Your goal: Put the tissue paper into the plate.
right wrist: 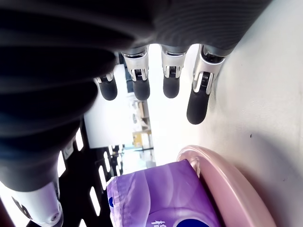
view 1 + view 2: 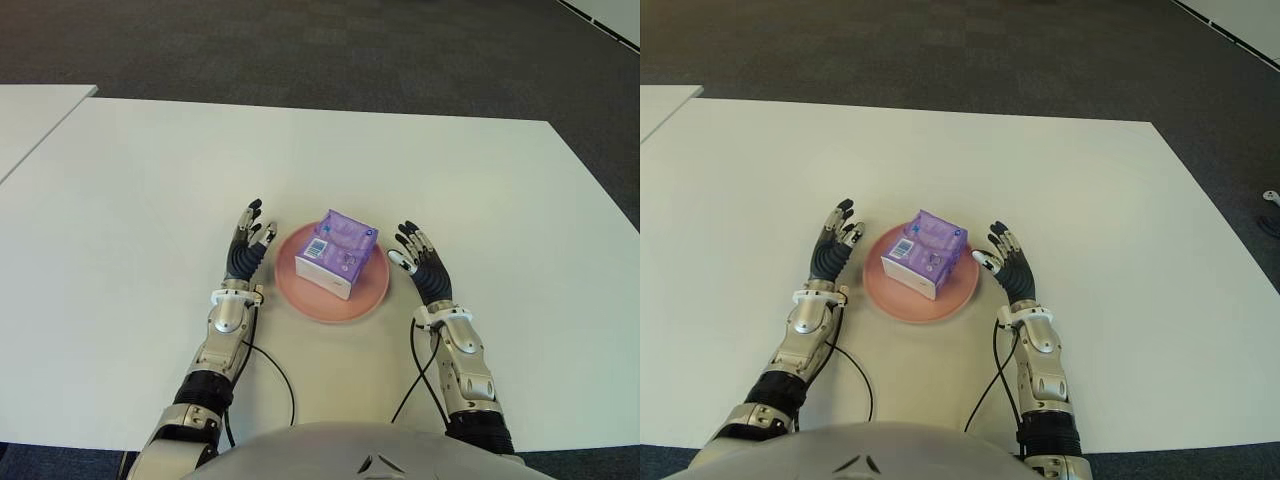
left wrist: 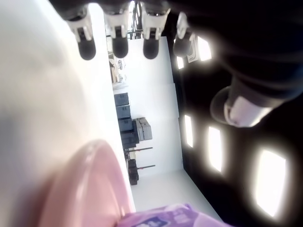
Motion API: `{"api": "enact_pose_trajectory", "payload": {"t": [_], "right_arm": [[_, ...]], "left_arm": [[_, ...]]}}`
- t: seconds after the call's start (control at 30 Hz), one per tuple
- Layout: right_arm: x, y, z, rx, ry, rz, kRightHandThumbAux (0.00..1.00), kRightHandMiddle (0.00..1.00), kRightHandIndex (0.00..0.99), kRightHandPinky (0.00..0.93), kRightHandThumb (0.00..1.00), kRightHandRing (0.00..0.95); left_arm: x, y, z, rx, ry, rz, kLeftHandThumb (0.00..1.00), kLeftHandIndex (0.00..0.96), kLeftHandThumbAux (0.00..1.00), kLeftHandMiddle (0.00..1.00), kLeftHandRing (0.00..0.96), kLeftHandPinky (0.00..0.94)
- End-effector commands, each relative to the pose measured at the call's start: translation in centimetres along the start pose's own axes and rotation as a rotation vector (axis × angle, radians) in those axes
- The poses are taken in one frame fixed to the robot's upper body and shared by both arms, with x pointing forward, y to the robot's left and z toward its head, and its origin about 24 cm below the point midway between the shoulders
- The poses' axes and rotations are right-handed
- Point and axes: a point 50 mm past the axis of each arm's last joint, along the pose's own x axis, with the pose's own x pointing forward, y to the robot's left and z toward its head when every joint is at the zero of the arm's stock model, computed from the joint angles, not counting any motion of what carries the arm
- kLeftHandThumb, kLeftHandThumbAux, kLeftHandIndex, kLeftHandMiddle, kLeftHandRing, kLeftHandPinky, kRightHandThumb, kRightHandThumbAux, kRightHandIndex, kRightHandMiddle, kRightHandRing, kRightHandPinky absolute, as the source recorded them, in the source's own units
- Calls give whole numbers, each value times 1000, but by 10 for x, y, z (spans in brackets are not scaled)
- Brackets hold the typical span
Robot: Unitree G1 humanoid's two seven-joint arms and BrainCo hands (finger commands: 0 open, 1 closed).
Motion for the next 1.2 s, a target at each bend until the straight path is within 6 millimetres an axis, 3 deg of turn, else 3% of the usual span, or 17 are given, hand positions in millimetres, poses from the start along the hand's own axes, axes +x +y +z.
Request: {"api": "enact_pose_trajectory", "payload": {"t": [0.03, 0.27, 0.43, 0.53, 1.2], "right_arm": [[-14, -6, -30, 19, 165, -30, 722, 38, 0, 17, 32, 15], [-14, -8, -30, 16, 168, -33, 728, 38, 0, 22, 35, 13], [-15, -10, -31, 16, 171, -35, 732, 35, 0, 26, 38, 12], [-15, -11, -32, 17, 171, -35, 737, 33, 0, 30, 40, 13], [-14, -11, -34, 16, 168, -33, 743, 37, 0, 37, 37, 21]], "left_arm": [[-7, 24, -34, -44, 180, 44, 0, 0, 512, 0, 0, 0], [-5, 23, -34, -178, 163, 102, 0, 0, 539, 0, 0, 0], [-4, 14, -15, -247, 81, 137, 0, 0, 558, 0, 0, 0], [-5, 15, -15, -279, 88, 162, 0, 0, 559, 0, 0, 0], [-4, 26, -14, -283, 104, 211, 0, 0, 553, 0, 0, 0]]}}
